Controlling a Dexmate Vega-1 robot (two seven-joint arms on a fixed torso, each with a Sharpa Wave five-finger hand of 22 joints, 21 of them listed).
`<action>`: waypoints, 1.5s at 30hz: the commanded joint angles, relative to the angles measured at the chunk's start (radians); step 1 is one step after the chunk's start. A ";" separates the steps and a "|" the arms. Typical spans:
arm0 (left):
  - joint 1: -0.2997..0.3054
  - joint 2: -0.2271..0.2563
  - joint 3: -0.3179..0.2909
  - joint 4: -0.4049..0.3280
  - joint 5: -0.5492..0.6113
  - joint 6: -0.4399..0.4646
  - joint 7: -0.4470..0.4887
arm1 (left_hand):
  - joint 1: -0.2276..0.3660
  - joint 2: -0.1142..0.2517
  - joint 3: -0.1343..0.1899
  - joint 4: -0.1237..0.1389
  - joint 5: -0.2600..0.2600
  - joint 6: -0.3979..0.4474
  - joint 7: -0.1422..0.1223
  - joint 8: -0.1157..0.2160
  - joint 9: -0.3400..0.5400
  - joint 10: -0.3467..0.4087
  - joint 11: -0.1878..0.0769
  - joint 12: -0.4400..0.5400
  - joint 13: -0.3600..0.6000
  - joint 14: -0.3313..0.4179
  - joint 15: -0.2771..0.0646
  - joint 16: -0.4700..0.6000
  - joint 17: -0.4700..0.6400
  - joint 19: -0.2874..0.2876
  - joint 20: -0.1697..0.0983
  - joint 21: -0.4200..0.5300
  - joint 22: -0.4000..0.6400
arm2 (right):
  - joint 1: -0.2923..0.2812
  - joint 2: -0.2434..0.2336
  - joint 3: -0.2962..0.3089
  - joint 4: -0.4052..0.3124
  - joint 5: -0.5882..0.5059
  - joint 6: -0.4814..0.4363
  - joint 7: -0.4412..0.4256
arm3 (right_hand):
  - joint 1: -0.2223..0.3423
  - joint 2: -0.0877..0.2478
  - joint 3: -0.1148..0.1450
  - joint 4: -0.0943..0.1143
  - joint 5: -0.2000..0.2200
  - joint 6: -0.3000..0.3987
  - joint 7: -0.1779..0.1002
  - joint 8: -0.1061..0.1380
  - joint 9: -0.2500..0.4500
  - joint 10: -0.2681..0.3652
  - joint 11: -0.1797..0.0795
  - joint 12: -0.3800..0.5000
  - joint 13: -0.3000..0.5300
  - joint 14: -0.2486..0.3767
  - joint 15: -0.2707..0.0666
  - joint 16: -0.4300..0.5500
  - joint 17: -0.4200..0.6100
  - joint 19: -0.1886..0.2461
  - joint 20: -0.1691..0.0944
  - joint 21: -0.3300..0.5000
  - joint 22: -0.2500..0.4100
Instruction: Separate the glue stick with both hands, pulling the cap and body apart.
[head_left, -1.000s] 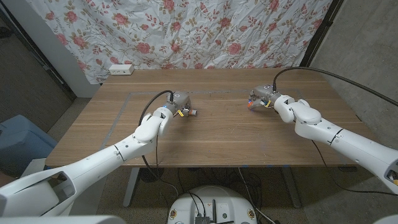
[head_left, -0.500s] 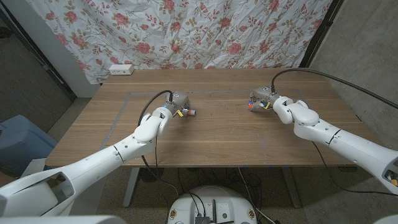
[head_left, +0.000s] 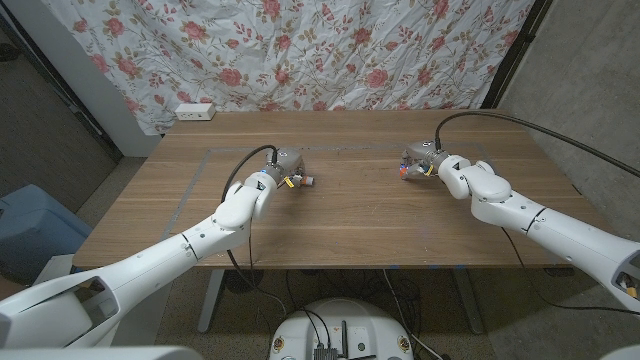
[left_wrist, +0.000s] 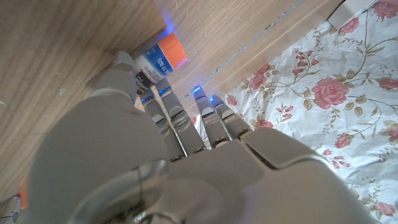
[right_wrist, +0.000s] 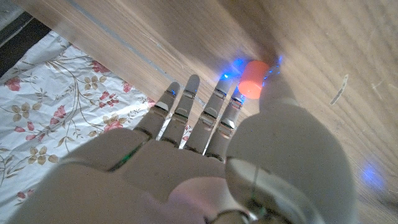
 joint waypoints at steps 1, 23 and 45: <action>0.000 0.008 -0.004 -0.004 0.002 -0.008 -0.015 | -0.021 -0.008 -0.006 0.004 0.002 -0.011 0.002 0.000 0.003 -0.014 0.001 0.002 0.004 -0.002 -0.142 0.001 0.004 -0.005 0.001 -0.002 0.003 | 0.011 0.005 -0.006 0.004 0.002 -0.005 0.034 | -0.009 -0.007 -0.007 0.000 0.000 -0.027 0.001 -0.012 -0.002 -0.027 0.002 -0.013 0.000 -0.011 -0.119 -0.010 -0.002 -0.004 0.011 -0.003 0.005; -0.002 0.007 -0.005 0.000 0.005 -0.008 -0.033 | -0.052 -0.024 -0.017 0.006 0.003 -0.061 0.002 -0.004 -0.001 -0.071 0.001 0.002 0.004 -0.028 -0.142 -0.002 0.003 -0.021 0.009 -0.001 0.004 | 0.029 -0.007 -0.002 -0.019 0.028 0.011 0.110 | -0.110 -0.057 -0.051 0.019 0.004 -0.242 0.034 -0.134 -0.013 -0.204 0.069 -0.065 -0.037 -0.103 -0.006 -0.079 -0.022 -0.054 0.090 -0.006 0.005; 0.001 0.017 -0.002 -0.016 0.041 0.014 -0.090 | -0.095 -0.052 -0.032 0.006 0.005 -0.156 0.004 -0.008 -0.004 -0.173 0.002 0.000 0.004 -0.065 -0.136 -0.002 0.003 -0.051 0.027 -0.003 0.004 | 0.043 -0.005 0.008 -0.039 0.090 0.006 0.201 | -0.217 -0.069 -0.076 0.035 0.009 -0.410 0.080 -0.261 -0.019 -0.395 0.146 -0.075 -0.070 -0.222 0.103 -0.157 -0.030 -0.117 0.153 -0.011 0.005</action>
